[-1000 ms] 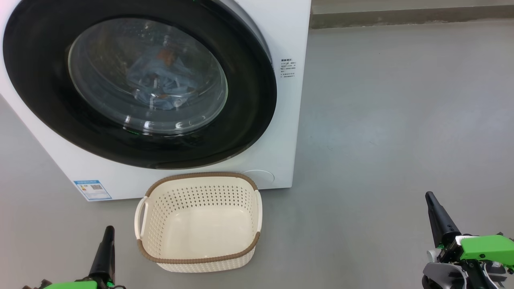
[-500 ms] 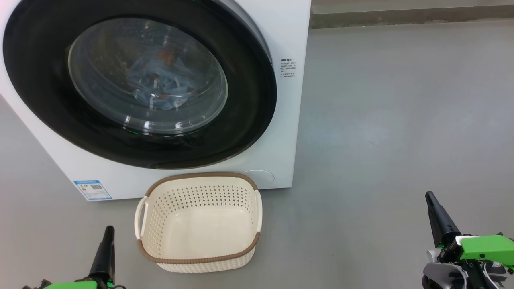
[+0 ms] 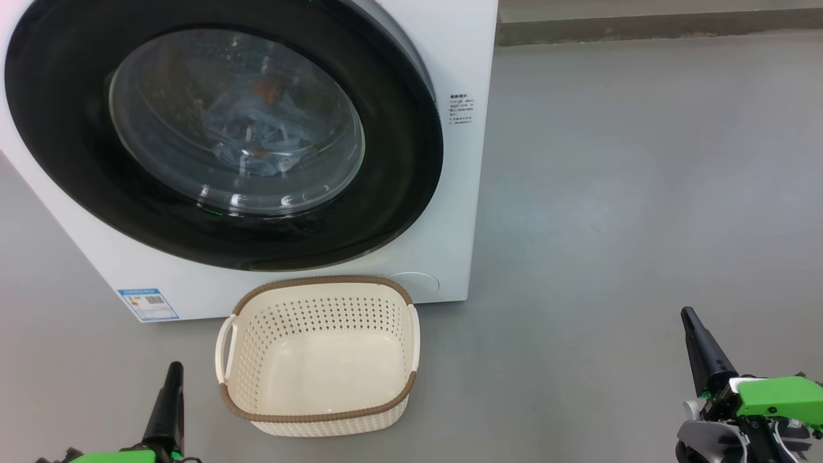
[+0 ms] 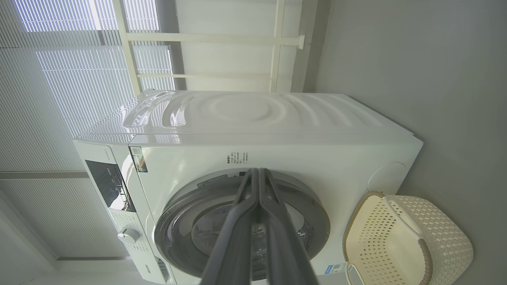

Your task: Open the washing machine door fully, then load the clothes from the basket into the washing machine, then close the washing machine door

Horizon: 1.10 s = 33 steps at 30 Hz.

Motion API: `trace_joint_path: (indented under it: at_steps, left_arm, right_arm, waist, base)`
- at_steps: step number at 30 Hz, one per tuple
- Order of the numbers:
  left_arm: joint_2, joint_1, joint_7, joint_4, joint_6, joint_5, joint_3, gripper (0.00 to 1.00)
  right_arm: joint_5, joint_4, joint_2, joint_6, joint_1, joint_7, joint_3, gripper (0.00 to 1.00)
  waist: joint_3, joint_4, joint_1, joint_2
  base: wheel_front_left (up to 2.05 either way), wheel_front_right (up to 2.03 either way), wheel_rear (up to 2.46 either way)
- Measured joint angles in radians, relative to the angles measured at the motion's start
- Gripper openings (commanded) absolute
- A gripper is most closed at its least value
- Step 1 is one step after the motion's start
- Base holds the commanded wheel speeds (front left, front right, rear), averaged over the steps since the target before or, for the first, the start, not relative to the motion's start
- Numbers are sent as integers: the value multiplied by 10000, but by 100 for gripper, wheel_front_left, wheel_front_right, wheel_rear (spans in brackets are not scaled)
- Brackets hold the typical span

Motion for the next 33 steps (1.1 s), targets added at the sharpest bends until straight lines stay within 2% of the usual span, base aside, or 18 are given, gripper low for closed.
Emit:
trace_joint_path:
  at_steps: [33]
  left_arm:
    - [0,-1,0,0,0,-2,0,0]
  right_arm:
    - [0,-2,0,0,0,0,0,0]
  waist:
    - [0,0,0,0]
  base:
    - [0,0,0]
